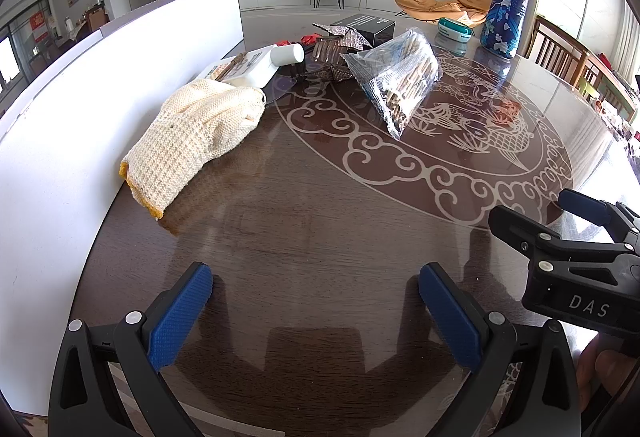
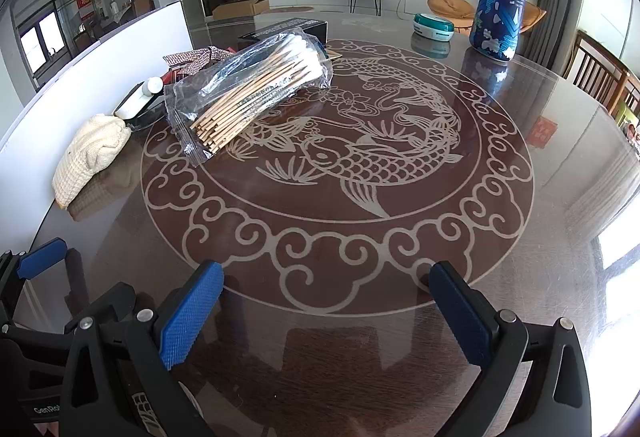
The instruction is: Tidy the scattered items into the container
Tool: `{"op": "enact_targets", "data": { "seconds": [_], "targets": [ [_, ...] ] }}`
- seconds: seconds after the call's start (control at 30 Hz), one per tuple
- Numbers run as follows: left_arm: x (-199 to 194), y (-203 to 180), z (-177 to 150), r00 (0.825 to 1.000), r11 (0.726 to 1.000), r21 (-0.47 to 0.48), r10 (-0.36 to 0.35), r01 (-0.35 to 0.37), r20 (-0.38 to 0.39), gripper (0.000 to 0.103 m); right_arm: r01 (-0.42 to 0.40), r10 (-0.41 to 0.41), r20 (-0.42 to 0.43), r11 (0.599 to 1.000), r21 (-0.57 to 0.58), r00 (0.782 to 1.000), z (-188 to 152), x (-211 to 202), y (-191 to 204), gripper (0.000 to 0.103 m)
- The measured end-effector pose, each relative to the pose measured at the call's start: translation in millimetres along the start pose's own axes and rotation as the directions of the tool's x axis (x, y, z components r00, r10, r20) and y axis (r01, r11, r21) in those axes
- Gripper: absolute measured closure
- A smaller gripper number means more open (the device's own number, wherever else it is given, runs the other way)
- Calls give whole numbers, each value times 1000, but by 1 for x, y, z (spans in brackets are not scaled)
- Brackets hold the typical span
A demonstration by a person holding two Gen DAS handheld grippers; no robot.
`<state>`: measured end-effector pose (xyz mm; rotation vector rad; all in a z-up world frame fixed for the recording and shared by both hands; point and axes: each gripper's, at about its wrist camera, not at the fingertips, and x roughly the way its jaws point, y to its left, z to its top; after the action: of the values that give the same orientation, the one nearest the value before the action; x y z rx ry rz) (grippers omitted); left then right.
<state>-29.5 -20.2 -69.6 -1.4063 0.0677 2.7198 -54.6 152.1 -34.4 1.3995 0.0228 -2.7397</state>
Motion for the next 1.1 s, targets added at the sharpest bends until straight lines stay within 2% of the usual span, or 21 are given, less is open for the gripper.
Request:
{"op": "enact_targets", "data": {
  "seconds": [0.33, 0.6, 0.8, 1.1],
  "targets": [
    [3, 7, 7, 999, 999, 38, -26, 27, -42, 0, -12, 12, 5, 1000, 5, 1000, 0, -1, -1, 0],
    [12, 11, 19, 998, 997, 68, -45, 48, -37, 0, -28, 28, 12, 999, 16, 1000, -1, -2, -4, 0],
    [20, 3, 30, 996, 987, 131, -88, 89, -12, 0, -43, 42, 19, 999, 30, 999, -1, -3, -6, 0],
    [10, 1, 14, 993, 977, 174, -121, 122, -14, 0, -122, 116, 65, 988, 98, 991, -1, -10, -21, 0]
  ]
}}
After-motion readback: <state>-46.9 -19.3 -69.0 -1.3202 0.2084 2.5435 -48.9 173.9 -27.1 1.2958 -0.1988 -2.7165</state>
